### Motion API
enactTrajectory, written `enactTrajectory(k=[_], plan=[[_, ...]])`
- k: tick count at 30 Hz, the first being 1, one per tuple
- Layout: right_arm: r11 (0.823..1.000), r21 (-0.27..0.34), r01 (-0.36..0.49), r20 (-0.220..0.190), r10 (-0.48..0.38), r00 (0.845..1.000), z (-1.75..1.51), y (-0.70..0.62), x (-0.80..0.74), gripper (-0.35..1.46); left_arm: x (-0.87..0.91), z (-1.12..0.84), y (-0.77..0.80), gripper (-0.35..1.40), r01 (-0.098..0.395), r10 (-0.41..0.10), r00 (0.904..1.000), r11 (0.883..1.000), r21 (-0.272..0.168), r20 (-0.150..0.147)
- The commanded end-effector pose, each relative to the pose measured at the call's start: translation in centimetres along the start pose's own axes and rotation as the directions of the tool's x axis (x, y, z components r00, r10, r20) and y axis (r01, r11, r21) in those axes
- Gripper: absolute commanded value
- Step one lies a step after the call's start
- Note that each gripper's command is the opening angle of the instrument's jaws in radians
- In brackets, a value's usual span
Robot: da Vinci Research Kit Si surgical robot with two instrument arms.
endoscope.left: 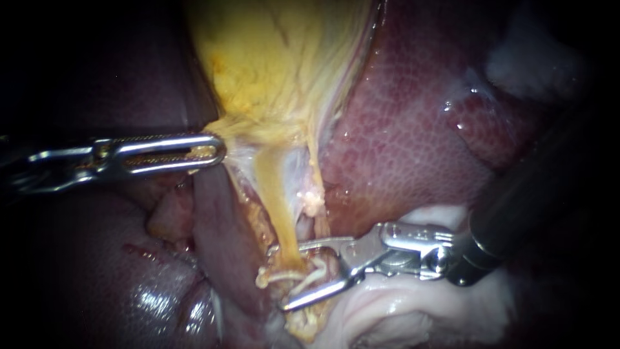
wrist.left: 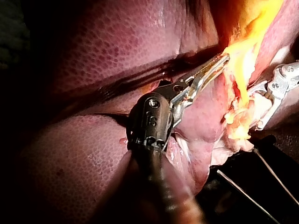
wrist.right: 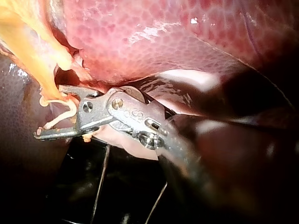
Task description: Clipping second clip left tube
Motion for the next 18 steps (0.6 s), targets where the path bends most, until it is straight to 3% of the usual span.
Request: enactTrajectory(k=[1, 9, 10, 13, 14, 18], plan=[[1.0, -0.003, -0.001, 0.0, 0.001, 1.0, 0.05, 0.02, -0.04, 0.57, 0.0, 0.01, -0.01, -0.35, 0.001, -0.001, 1.0, 1.0, -0.002, 0.0], [1.0, 0.0, -0.009, 0.004, 0.009, 1.0, 0.23, 0.14, -0.13, 0.54, 0.0, 0.03, -0.07, -0.35, 0.002, -0.002, 1.0, 1.0, -0.005, 0.002], [1.0, 0.006, -0.009, 0.005, 0.009, 1.0, 0.2, 0.14, -0.13, 0.42, 0.0, 0.03, -0.07, -0.35, 0.002, -0.002, 1.0, 1.0, -0.005, 0.002], [0.999, 0.02, -0.039, 0.03, 0.039, 0.999, 0.07, 0.14, -0.1, -0.28, 0.0, 0.02, -0.07, -0.35, 0.002, -0.002, 1.0, 1.0, -0.005, 0.002], [0.999, 0.019, -0.04, 0.035, 0.04, 0.999, 0.04, 0.15, -0.1, -0.35, 0.01, 0.02, -0.07, -0.35, 0.002, -0.002, 1.0, 1.0, -0.006, 0.002], [0.999, 0.015, -0.04, 0.034, 0.04, 0.999, 0.02, 0.19, -0.11, -0.35, 0.01, 0.02, -0.08, -0.35, 0.002, -0.002, 1.0, 1.0, -0.006, 0.002]])
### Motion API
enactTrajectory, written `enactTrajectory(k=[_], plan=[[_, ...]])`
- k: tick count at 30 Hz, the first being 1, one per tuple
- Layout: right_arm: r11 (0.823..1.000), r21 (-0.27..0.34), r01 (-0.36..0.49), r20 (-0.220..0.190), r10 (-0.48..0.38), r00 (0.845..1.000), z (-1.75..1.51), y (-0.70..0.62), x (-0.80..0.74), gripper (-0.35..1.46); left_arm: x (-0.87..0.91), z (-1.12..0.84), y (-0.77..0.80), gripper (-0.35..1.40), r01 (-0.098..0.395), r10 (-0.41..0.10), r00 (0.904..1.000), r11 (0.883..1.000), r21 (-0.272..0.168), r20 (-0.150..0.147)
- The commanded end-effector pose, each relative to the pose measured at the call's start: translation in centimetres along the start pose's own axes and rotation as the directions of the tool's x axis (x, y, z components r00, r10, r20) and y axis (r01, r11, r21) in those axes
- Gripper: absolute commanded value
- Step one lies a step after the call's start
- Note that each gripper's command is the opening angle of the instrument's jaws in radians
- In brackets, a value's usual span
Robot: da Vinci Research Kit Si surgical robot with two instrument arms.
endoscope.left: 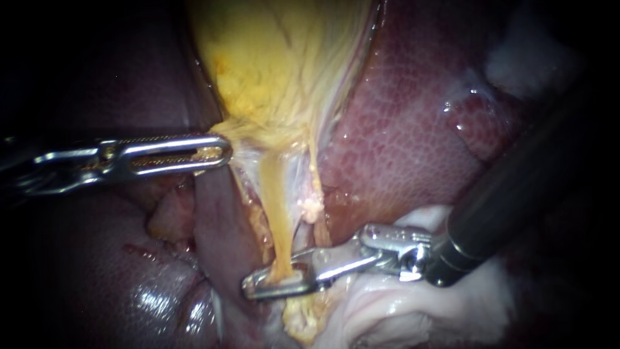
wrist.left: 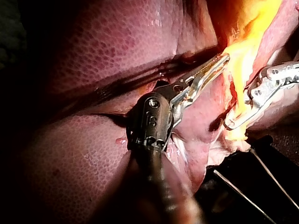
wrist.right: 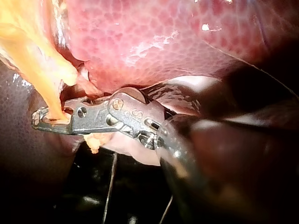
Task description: Clipping second clip left tube
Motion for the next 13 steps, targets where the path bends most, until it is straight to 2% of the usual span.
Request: enactTrajectory(k=[1, 11, 12, 13], plan=[[1.0, -0.001, 0.002, -0.001, -0.002, 1.0, 0.0, 0.01, -0.02, -0.35, 0.0, 0.0, -0.01, -0.35, -0.001, 0.001, 1.0, 1.0, 0.0, 0.001], [1.0, 0.0, -0.004, -0.001, 0.004, 1.0, -0.02, 0.02, -0.03, -0.35, 0.0, 0.0, -0.02, -0.35, -0.001, 0.001, 1.0, 1.0, -0.001, 0.001], [1.0, -0.006, -0.005, -0.003, 0.005, 1.0, -0.03, 0.03, -0.02, -0.25, 0.0, 0.0, -0.01, -0.35, -0.001, 0.001, 1.0, 1.0, -0.001, 0.001], [1.0, -0.026, -0.006, -0.009, 0.005, 1.0, -0.04, 0.04, 0.0, -0.04, 0.01, -0.01, -0.01, -0.35, -0.001, 0.001, 1.0, 1.0, -0.001, 0.001]])
